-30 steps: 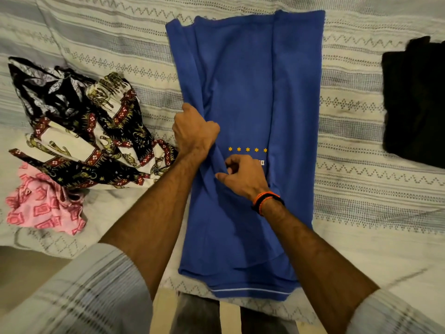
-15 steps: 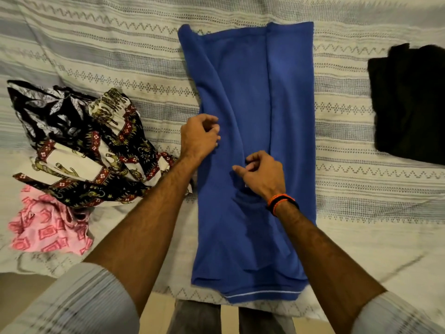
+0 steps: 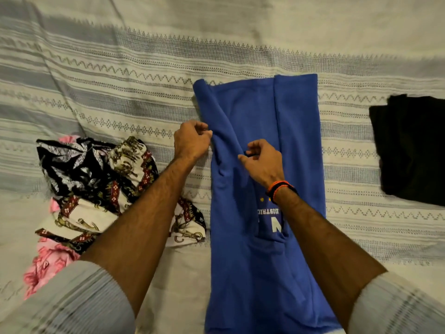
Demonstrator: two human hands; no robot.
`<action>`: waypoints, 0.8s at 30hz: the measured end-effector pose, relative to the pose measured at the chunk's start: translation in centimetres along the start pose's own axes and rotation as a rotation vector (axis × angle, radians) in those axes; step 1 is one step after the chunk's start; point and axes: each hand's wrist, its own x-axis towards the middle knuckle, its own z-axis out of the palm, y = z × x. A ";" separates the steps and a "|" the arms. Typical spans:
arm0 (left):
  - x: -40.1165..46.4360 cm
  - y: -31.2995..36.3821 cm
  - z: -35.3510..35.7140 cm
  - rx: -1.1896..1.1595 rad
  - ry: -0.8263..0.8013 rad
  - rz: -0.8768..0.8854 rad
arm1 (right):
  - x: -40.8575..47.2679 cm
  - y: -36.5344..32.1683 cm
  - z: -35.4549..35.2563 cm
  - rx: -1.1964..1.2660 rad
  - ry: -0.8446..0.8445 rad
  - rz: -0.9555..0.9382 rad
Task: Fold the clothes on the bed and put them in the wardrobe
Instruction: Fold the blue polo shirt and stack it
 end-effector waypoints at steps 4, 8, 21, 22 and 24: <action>2.6 1.3 -0.1 0.044 0.051 -0.011 | 3.5 -2.5 0.7 -0.004 -0.018 -0.061; 5.1 2.3 0.0 0.011 0.128 0.000 | 6.8 -4.6 1.7 0.005 -0.027 -0.137; 10.6 2.7 -0.3 -0.423 -0.049 0.191 | 12.9 -8.7 3.0 0.276 -0.448 -0.032; 10.5 2.7 -0.3 -0.438 -0.056 0.182 | 13.0 -9.0 3.0 0.366 -0.469 -0.003; 10.3 2.9 -0.5 -0.482 -0.071 0.159 | 13.3 -9.3 3.1 0.557 -0.488 0.052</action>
